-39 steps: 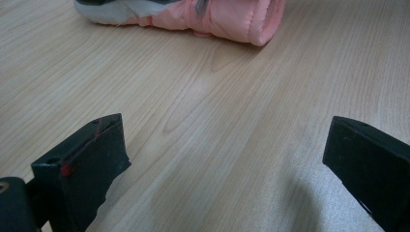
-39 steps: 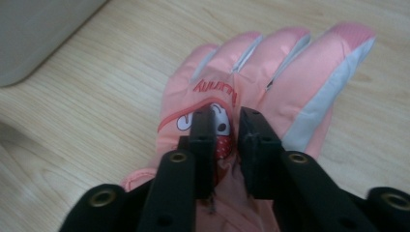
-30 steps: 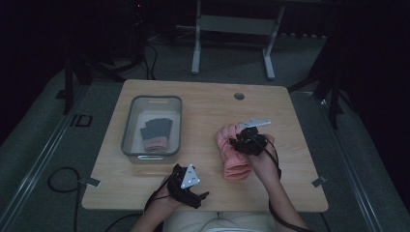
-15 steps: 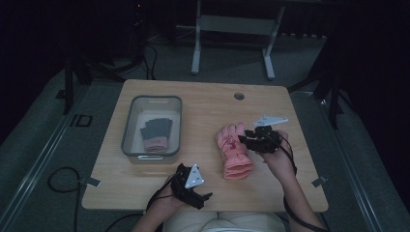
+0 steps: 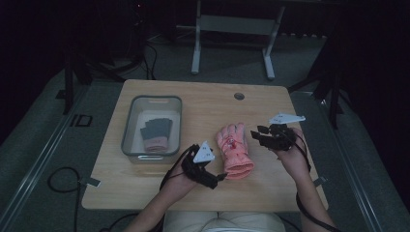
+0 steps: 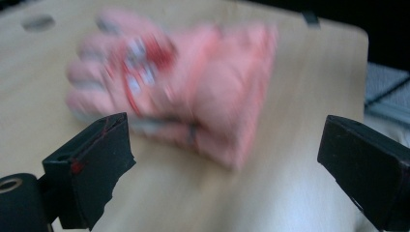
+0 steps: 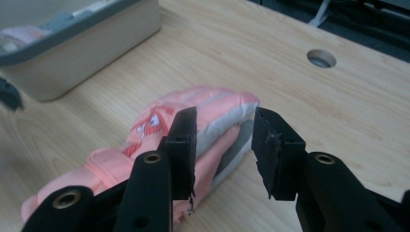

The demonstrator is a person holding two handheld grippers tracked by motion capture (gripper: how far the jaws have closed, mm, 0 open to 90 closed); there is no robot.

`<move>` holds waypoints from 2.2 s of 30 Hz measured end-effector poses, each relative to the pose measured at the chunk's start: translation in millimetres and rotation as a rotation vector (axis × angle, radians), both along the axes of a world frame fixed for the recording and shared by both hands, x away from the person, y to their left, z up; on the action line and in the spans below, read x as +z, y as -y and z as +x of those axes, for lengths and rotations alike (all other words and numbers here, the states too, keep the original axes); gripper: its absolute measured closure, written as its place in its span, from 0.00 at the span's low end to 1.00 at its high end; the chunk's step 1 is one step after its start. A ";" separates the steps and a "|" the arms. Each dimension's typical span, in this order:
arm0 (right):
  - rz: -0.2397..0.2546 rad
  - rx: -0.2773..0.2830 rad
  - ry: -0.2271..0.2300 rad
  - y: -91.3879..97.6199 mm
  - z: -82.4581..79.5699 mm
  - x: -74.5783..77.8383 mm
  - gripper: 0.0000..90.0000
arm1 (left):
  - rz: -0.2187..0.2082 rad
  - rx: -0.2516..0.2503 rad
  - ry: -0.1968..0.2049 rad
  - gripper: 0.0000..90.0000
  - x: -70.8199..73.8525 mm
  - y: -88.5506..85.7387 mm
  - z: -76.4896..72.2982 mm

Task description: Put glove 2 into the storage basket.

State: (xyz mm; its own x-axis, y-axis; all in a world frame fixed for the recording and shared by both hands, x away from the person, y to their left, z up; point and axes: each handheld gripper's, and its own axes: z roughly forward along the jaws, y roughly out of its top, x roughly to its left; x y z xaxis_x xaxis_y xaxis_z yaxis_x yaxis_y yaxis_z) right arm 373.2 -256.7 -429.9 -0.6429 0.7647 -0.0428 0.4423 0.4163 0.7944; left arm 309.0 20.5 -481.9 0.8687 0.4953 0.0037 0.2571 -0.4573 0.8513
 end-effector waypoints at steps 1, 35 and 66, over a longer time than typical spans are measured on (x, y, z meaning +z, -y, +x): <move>0.011 0.005 -0.003 -0.6 1.4 0.7 0.68 | 0.005 0.006 0.015 0.06 6.3 2.2 5.7; 0.069 -0.013 -0.415 -22.5 37.1 -86.3 0.55 | -0.074 0.168 -0.647 0.58 -70.2 24.8 106.6; 0.177 0.002 -0.205 -34.7 23.7 -20.4 0.74 | -0.003 0.192 -0.414 0.86 34.0 16.8 99.2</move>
State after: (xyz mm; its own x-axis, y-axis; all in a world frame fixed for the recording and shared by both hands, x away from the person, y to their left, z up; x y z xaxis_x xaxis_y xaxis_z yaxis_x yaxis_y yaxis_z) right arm 396.9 -222.0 -450.4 -0.6256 0.7476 0.2230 0.6011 0.2797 0.7487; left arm 408.1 3.7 -447.9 0.6896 0.6467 -0.3258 0.6555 -0.3664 0.6603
